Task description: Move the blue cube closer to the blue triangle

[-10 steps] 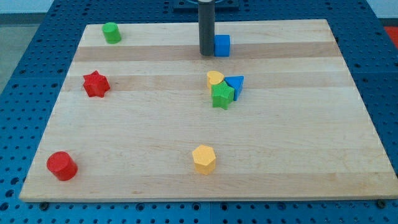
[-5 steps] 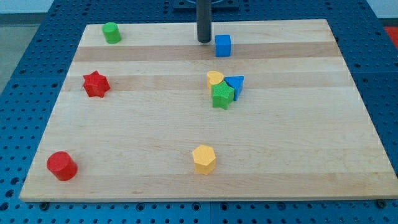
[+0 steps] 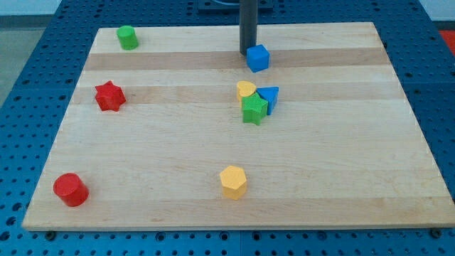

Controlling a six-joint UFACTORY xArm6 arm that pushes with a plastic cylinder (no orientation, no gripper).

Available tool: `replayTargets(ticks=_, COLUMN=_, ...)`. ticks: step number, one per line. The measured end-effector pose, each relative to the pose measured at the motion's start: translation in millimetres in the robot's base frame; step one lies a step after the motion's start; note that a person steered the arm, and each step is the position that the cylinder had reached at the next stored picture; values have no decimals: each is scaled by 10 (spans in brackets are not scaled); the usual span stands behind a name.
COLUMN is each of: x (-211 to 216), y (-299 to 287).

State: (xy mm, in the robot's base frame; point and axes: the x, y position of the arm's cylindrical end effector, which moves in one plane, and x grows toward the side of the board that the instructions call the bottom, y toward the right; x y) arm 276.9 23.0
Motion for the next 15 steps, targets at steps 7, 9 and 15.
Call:
replayTargets(ticks=7, x=723, y=441)
replayTargets(ticks=9, x=664, y=452)
replayTargets(ticks=15, x=919, y=1052)
